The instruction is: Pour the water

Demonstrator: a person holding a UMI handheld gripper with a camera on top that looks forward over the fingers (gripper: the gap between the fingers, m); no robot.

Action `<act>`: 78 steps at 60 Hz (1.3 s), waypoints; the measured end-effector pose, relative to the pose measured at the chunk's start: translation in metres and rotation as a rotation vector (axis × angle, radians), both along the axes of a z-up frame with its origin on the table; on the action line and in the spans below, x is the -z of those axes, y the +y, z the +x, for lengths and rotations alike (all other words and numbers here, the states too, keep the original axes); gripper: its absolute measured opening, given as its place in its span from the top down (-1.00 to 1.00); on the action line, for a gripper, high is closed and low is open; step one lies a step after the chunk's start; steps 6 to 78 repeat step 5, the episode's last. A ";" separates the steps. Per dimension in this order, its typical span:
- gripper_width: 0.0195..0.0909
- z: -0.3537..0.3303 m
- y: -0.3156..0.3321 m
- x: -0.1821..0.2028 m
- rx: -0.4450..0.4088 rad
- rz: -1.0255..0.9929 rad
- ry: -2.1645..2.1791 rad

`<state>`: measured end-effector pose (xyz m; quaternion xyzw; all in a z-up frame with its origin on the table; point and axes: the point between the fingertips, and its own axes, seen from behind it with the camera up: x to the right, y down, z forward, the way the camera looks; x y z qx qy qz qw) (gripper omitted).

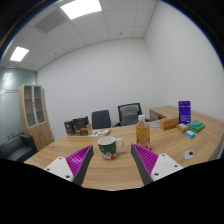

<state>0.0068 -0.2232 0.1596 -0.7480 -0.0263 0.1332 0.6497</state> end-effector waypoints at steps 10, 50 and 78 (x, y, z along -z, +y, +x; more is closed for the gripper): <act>-0.80 -0.010 -0.019 0.000 -0.007 0.009 -0.009; -0.80 -0.010 -0.019 0.000 -0.007 0.009 -0.009; -0.80 -0.010 -0.019 0.000 -0.007 0.009 -0.009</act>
